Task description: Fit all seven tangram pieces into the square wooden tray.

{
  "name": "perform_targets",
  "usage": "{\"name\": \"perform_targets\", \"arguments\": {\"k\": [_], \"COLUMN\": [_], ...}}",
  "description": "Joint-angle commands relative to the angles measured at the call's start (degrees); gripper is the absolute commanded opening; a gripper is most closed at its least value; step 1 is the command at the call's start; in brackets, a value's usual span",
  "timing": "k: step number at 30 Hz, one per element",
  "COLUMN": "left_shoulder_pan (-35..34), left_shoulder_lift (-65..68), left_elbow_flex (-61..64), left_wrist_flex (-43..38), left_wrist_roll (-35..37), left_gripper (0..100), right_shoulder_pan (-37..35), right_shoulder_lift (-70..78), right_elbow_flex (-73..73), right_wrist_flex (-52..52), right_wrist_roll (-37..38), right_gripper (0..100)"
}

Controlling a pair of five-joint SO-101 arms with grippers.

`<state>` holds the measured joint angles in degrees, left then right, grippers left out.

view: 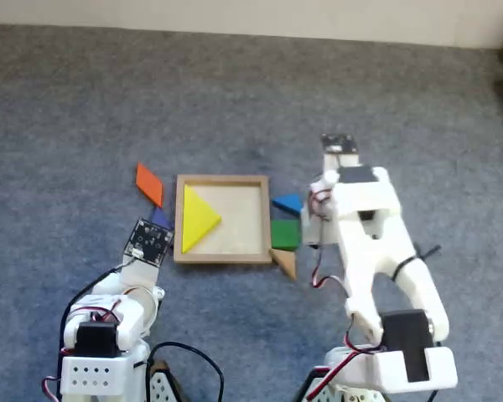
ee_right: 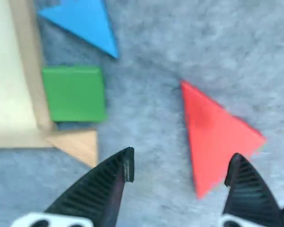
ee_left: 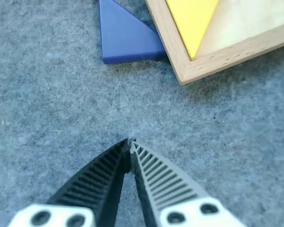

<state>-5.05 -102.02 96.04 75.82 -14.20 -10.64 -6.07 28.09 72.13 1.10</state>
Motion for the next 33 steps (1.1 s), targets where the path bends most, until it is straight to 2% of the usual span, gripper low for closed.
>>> {"name": "perform_targets", "arguments": {"k": [1,8,24,33], "left_shoulder_pan": [-0.6,-0.6,-0.6,-0.6], "left_shoulder_lift": [-2.0,-2.0,-2.0,-2.0], "left_elbow_flex": [1.2,1.2,1.2,1.2], "left_wrist_flex": [0.3,0.3,0.3,0.3], "left_wrist_roll": [0.6,0.6,0.6,0.6], "left_gripper": [0,0,0,0], "right_shoulder_pan": [3.4,4.0,4.0,5.1], "right_shoulder_lift": [-2.9,0.3,1.0,0.9], "right_elbow_flex": [-3.0,1.2,1.7,7.4], "right_wrist_flex": [0.9,-6.9,-7.6,-16.3], "right_wrist_roll": [7.2,7.4,7.4,7.3], "right_gripper": [30.7,30.7,31.0,31.0]}}
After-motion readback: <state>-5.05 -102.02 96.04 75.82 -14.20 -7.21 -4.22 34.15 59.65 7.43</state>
